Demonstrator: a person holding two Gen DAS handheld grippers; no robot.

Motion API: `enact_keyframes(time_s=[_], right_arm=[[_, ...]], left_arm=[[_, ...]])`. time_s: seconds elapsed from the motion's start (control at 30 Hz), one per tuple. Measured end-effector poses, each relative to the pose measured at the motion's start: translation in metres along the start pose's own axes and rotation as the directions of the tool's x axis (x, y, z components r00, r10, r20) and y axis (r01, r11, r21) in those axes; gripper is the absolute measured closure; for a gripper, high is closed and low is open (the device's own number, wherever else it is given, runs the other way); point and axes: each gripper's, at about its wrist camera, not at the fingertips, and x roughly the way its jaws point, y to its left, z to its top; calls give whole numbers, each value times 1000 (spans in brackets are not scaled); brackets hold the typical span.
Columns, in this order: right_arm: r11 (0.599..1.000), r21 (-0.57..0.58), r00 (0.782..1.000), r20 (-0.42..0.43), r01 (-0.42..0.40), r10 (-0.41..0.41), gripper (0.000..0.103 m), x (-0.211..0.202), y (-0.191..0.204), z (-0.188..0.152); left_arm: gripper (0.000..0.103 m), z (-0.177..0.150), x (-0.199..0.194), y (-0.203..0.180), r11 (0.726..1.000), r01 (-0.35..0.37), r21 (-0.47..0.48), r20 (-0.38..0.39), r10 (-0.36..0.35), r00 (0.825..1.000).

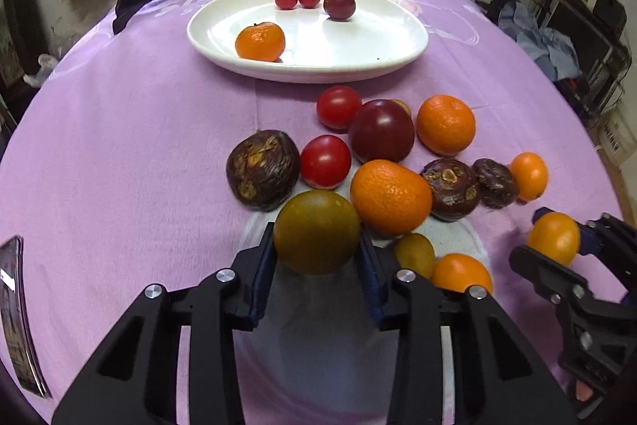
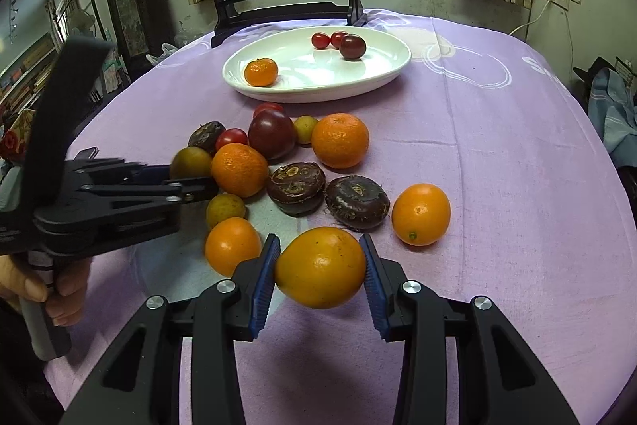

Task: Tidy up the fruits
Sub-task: 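Grasp the olive-green tomato with the left gripper while the right holds its tomato, then carry both tomatoes over the white plate and open both grippers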

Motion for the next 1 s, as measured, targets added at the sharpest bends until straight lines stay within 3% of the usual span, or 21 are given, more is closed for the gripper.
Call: enact_keyframes(time_s=[0.23,0.53,0.7,0.8,1.0], right_arm=[[1000,4,996,81,-21,21,62,-10,0,6],[995,-102,985,170,20,-2,62,-26,22,59],[991,-130,986,165,26,-4,62,2,26,102],[990,-125,990,130,61,-45,62,30,26,122],[987,-134,995,53,87,-80,62,77,24,141]], left_arm=[[66,0,-43,11,1000,21,16,75,-22,997],[66,50,-60,19,999,-17,44,149,10,989],[66,100,-37,30,998,-56,0,138,55,989],[66,130,-15,39,995,-98,-32,125,101,987],[66,167,29,50,988,-138,-68,60,142,988]])
